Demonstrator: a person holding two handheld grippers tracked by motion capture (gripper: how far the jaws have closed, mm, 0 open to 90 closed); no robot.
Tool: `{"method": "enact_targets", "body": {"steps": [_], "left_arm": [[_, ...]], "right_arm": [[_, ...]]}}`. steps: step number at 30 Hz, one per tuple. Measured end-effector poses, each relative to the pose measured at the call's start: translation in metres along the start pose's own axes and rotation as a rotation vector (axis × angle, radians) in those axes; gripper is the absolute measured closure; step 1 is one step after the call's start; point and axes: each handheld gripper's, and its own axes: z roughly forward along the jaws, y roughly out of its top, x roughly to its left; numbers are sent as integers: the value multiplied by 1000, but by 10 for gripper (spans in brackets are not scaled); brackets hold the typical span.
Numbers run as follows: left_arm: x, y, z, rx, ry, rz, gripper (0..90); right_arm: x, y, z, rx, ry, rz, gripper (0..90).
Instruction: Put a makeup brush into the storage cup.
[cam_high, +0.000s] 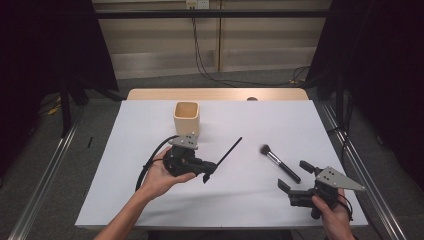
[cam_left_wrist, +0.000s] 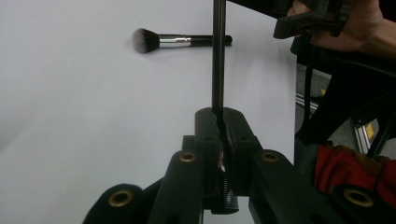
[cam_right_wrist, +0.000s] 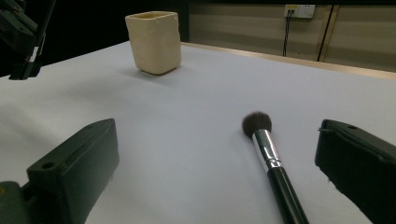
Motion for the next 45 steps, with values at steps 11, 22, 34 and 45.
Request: {"method": "enact_targets", "body": {"steps": [11, 22, 34, 45], "left_arm": [[-4, 8, 9, 71, -34, 18, 857], [-3, 15, 13, 170, -29, 28, 857], [-5, 18, 18, 309, -6, 52, 857], [-4, 19, 19, 396, -33, 85, 857]], "right_arm": [[1, 0, 0, 5, 9, -9, 0], [0, 0, 0, 13, 10, -6, 0], [1, -1, 1, 24, 20, -9, 0], [2, 0, 1, 25, 29, -16, 0]]}}
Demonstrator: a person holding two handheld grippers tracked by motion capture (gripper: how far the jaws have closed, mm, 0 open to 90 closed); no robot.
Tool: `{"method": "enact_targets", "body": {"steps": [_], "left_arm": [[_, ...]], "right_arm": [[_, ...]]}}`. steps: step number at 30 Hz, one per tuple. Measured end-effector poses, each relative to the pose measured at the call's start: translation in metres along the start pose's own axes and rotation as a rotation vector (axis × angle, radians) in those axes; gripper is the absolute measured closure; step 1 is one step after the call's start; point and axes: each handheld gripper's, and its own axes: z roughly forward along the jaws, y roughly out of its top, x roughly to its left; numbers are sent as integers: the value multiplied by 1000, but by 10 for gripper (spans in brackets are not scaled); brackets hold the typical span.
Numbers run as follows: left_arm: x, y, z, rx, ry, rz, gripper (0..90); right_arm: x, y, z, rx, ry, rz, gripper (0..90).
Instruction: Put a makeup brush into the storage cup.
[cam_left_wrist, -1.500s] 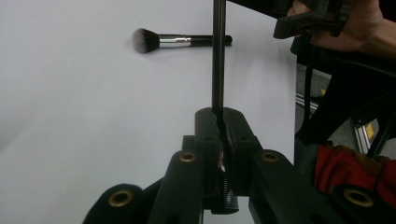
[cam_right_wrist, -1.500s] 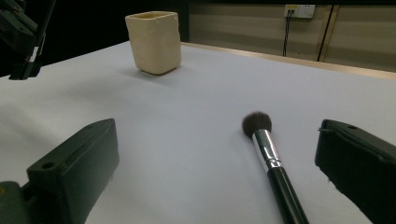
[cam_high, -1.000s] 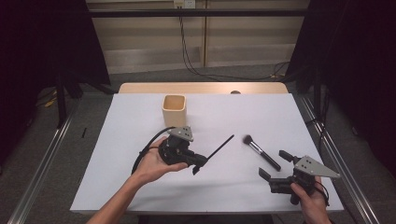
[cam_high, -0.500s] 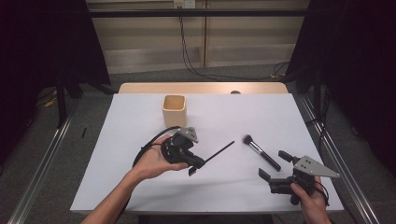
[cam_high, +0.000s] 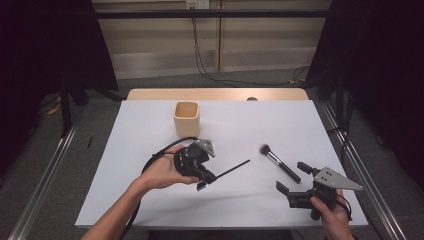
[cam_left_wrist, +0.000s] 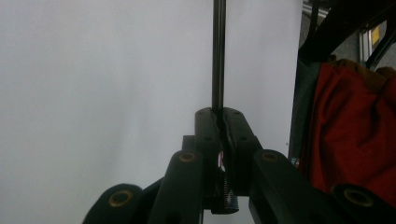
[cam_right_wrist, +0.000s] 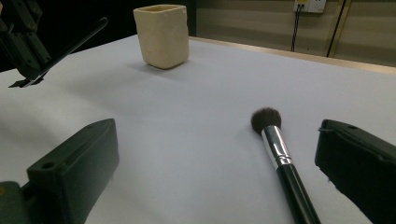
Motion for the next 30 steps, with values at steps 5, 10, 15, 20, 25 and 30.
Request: {"method": "enact_targets", "body": {"steps": [5, 10, 15, 20, 25, 30], "left_arm": [[-1, -1, 3, 72, 3, 15, 857], [-4, -2, 6, 113, 10, 26, 857], [-2, -2, 5, 125, 18, 16, 857], [-2, -1, 6, 138, 16, 15, 858], [-3, 1, 6, 137, 10, 25, 858], [-4, 3, 4, 135, 22, 32, 857]], "right_arm": [[1, 0, 0, -1, 12, -11, 0], [2, 0, 0, -1, 18, -15, 0], [3, 2, 2, -12, 31, -17, 0], [7, 6, 5, -14, 62, -27, 0], [13, 14, 10, -35, 105, -43, 0], [20, 25, 20, -36, 146, -67, 0]]}}
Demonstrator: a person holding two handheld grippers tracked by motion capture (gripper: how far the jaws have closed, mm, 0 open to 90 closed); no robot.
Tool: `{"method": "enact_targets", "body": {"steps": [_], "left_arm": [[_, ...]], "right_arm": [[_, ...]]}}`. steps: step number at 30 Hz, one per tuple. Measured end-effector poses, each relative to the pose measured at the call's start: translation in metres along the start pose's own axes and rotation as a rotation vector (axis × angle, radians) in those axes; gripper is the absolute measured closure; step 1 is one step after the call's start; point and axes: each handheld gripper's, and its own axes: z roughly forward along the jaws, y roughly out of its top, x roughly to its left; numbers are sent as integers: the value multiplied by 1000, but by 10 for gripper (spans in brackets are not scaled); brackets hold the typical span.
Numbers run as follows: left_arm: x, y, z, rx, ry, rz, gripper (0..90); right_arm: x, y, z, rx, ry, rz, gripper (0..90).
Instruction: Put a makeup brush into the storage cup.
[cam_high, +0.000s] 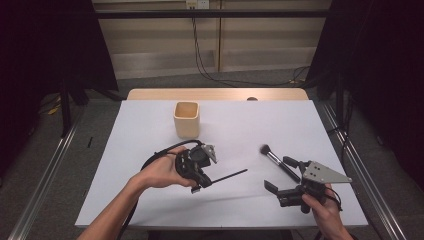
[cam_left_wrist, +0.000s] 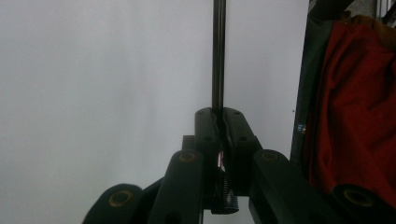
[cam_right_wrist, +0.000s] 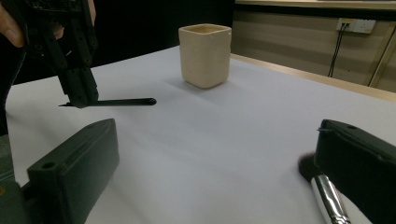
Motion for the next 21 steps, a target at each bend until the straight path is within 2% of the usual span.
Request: {"method": "enact_targets", "body": {"steps": [1, 2, 7, 9, 13, 21], "left_arm": [[0, 0, -2, -3, -1, 15, 857], [0, 0, -2, -3, -1, 15, 857], [0, 0, -5, -7, 0, 8, 857], [1, 0, -6, -2, 1, 13, 857], [1, 1, -6, 1, -5, 11, 857], [0, 6, -5, 24, -5, 33, 857]], "right_arm": [[1, 2, 2, 5, 10, -4, 8], [2, 4, 5, 19, 36, -10, 20], [2, 13, 15, 45, 75, -30, 13], [2, 18, 19, 63, 104, -25, 10], [5, 29, 26, 102, 155, -46, 4], [8, 39, 41, 191, 211, -92, 5]]}}
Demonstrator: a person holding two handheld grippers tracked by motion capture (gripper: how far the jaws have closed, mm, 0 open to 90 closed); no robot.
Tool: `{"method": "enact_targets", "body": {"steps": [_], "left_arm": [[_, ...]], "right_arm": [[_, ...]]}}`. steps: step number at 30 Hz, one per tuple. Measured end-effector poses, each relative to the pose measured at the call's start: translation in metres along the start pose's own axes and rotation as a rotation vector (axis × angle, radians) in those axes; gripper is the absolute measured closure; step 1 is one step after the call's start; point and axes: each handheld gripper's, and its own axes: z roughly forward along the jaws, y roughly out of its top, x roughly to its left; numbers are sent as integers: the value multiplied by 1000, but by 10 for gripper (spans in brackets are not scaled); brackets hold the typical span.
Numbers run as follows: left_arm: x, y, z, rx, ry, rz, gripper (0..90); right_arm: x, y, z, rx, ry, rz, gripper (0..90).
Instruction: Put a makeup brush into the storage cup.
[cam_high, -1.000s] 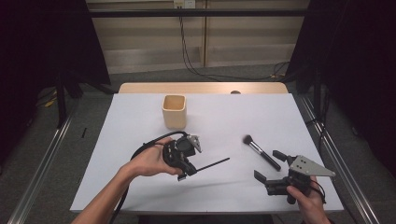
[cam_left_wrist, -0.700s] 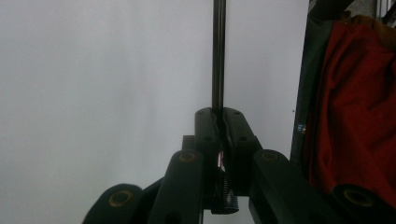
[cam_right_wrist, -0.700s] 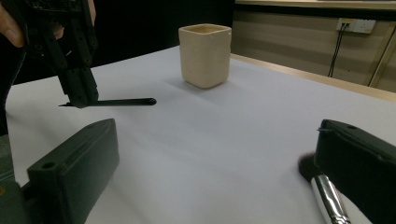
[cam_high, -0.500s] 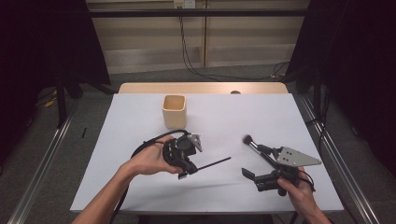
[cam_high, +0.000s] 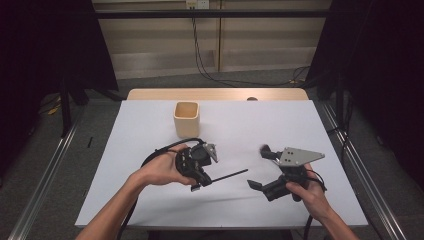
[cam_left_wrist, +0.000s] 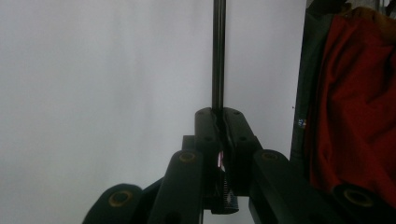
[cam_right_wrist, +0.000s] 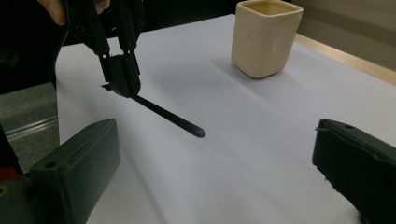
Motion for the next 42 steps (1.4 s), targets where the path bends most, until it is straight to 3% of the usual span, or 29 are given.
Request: {"method": "enact_targets", "body": {"steps": [4, 7, 10, 18, 24, 32, 40, 42], "left_arm": [[0, 1, -2, 14, 11, 14, 857], [0, 1, -4, 14, 21, 7, 857], [0, 1, -4, 22, 20, 2, 857], [1, 3, -3, 44, 13, 17, 857], [1, 4, -3, 55, 17, 12, 857], [4, 4, -2, 73, 22, 8, 857], [3, 5, 0, 98, 20, 16, 857], [2, 5, 0, 97, 19, 18, 856]], "right_arm": [[0, 6, 5, 47, 31, -30, 6], [-2, 14, 7, 115, 43, -54, 6], [-6, 19, 7, 144, 44, -58, 6], [-11, 28, 15, 239, 163, -38, 15], [-14, 32, 22, 325, 206, -44, 34], [-13, 37, 34, 460, 273, -120, 32], [-10, 40, 48, 608, 286, -178, 32], [-9, 40, 51, 647, 299, -188, 73]]}}
